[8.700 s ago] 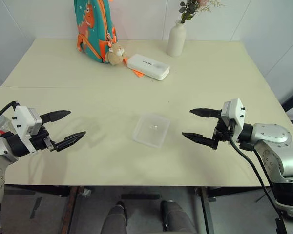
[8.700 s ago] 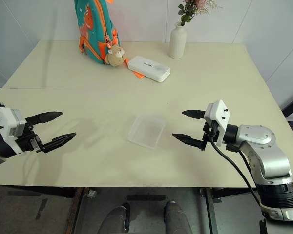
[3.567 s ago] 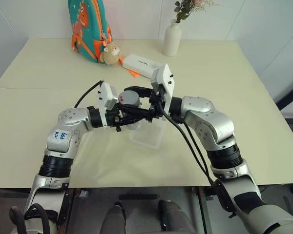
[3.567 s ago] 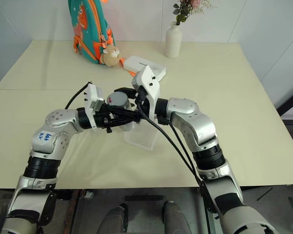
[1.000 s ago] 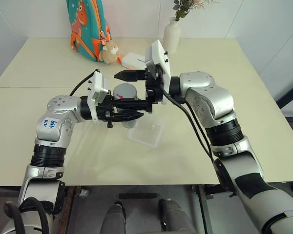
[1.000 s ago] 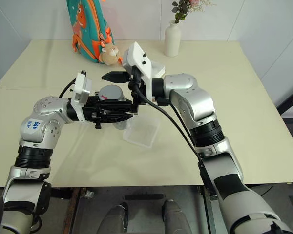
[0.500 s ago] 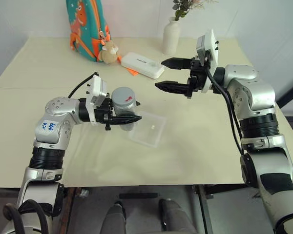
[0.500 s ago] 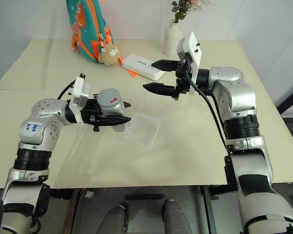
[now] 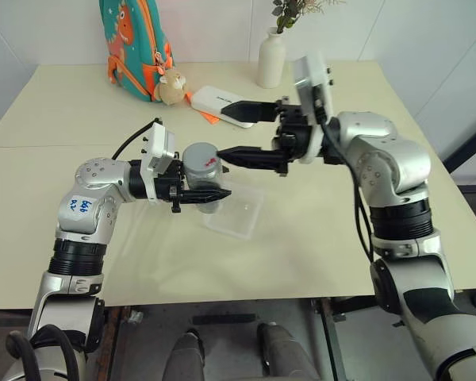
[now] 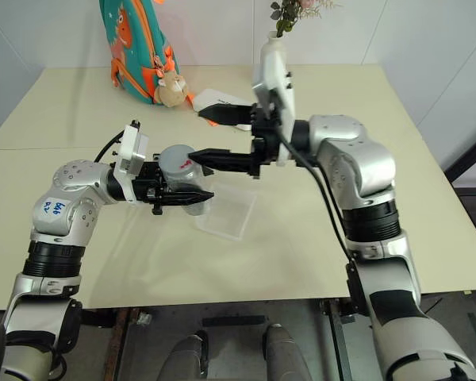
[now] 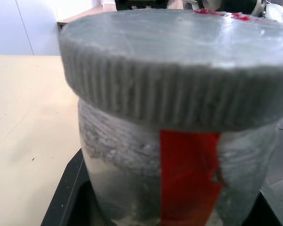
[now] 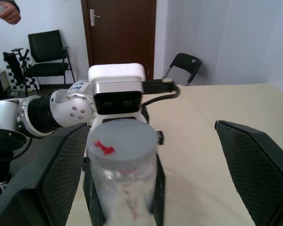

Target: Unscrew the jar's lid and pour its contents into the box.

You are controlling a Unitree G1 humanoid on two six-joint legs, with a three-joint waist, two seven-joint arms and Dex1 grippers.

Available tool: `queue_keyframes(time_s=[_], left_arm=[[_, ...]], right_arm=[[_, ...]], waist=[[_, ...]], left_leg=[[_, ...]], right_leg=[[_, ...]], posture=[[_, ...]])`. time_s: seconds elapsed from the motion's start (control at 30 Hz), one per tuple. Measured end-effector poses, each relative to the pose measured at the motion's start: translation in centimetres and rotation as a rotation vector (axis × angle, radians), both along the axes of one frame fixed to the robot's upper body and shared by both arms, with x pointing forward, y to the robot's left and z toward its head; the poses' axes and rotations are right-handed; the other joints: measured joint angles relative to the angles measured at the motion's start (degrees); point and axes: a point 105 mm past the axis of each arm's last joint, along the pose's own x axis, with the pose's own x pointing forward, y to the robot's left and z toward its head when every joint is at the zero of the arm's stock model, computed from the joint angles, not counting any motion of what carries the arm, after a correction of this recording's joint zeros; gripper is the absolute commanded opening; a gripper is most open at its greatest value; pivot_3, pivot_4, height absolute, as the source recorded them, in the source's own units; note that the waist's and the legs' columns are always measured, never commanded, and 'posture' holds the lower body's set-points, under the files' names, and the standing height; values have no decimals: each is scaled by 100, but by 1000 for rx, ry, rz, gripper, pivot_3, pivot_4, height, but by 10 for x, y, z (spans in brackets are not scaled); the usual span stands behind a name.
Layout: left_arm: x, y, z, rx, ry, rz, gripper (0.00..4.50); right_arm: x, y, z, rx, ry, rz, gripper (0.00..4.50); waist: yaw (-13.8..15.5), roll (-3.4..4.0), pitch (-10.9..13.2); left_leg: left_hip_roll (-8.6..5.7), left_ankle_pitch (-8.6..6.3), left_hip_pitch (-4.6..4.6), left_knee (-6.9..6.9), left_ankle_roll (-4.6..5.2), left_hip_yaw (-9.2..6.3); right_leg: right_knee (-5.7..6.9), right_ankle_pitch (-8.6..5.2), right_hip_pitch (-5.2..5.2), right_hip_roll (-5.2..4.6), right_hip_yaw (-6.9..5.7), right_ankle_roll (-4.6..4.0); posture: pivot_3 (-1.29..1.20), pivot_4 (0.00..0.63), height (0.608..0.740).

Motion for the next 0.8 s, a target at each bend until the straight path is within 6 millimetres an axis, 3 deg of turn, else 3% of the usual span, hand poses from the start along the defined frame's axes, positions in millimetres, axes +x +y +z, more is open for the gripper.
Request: queue_keyframes(time_s=[0.2,0.33,0.53,0.8], left_arm=[[1,0,-1,-1,2,7,2001],[4,2,-3,-7,17,22,2001],[5,2,-4,-6,17,24,2001],[5,1,-4,-5,13,22,2001]], right_arm=[[3,23,-10,-19,18,-22,4474],[7,35,-3,-13,9,-41,4474],[10,36,-3,-28,-6,-54,4474],[-5,34,-15,-92,26,-8,4474]], waist=[[-4,0,0],[-7,0,0],[1,0,0],[-12,0,0]], left_leg=[[0,0,-1,1,0,0],[0,0,-1,1,0,-1],[0,0,-3,0,0,-1],[0,0,-2,-2,0,-1]], right_leg=[[0,0,-1,1,0,0],[4,0,-4,2,1,0],[2,0,-4,2,1,0],[4,-1,-6,2,2,-2]], posture=[[0,150,740],[0,150,740],[0,150,740],[0,150,740]])
